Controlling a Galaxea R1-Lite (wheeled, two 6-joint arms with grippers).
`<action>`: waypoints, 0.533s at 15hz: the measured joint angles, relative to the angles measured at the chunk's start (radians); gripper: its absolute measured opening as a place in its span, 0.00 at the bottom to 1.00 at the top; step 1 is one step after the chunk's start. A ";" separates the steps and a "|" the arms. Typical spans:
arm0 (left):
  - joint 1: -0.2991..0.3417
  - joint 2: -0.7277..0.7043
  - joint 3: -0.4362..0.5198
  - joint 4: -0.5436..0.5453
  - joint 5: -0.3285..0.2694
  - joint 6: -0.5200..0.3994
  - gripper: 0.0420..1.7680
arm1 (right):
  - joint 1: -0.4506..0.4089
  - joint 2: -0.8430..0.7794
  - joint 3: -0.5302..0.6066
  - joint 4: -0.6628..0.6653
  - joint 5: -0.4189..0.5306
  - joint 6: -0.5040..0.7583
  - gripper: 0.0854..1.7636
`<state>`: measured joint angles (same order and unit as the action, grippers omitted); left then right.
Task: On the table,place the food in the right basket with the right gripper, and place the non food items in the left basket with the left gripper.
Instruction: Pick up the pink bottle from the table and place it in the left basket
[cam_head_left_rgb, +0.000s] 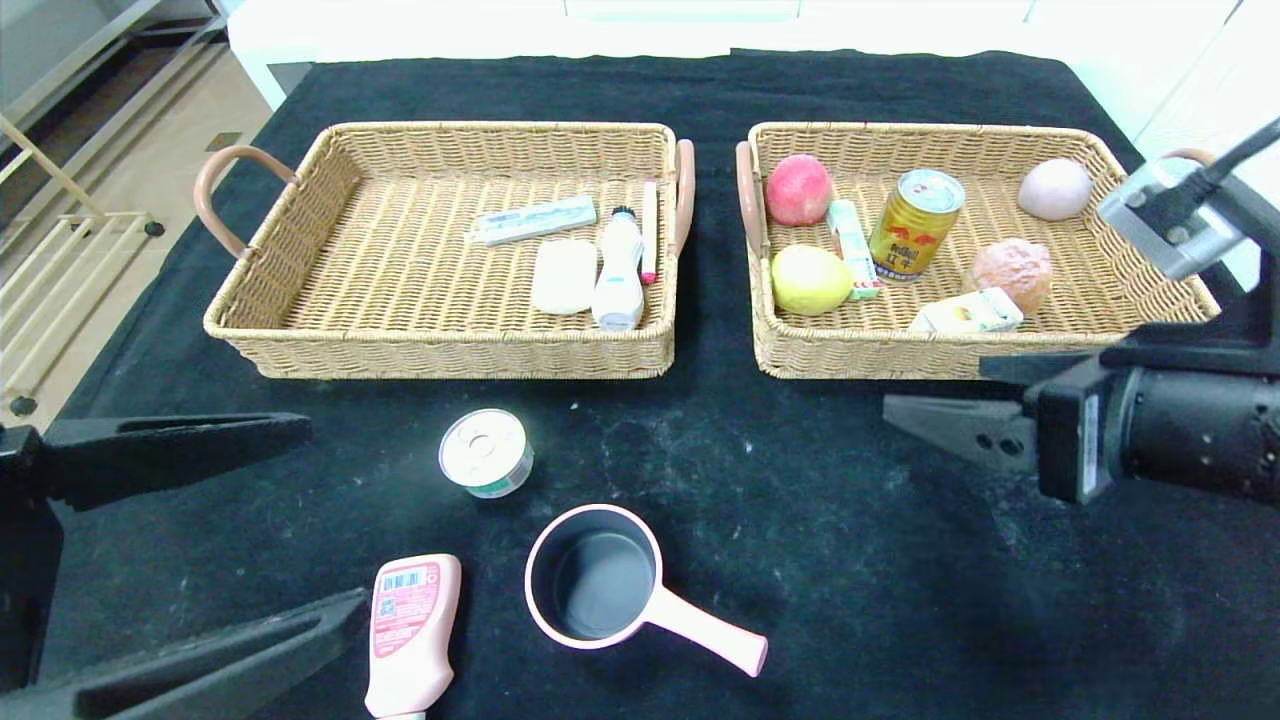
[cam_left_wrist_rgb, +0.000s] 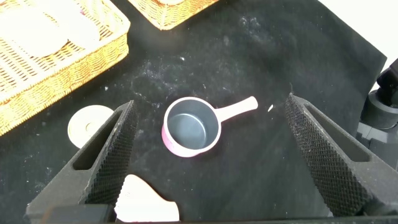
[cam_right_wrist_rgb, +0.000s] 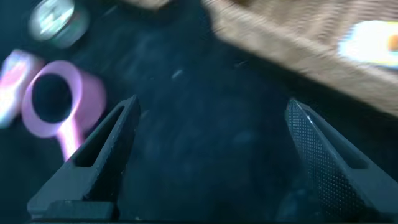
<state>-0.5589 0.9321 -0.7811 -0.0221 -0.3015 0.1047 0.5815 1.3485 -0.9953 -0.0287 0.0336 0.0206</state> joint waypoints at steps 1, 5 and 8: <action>0.000 0.002 0.002 0.001 0.009 0.000 0.97 | 0.000 -0.025 0.038 -0.001 0.045 -0.025 0.96; -0.001 0.008 0.009 0.004 0.042 0.000 0.97 | 0.000 -0.084 0.183 -0.136 0.210 -0.107 0.96; 0.001 0.017 0.009 0.003 0.125 -0.002 0.97 | -0.030 -0.099 0.264 -0.235 0.317 -0.178 0.96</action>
<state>-0.5579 0.9496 -0.7719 -0.0187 -0.1764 0.1023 0.5517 1.2494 -0.7313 -0.2640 0.3506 -0.1577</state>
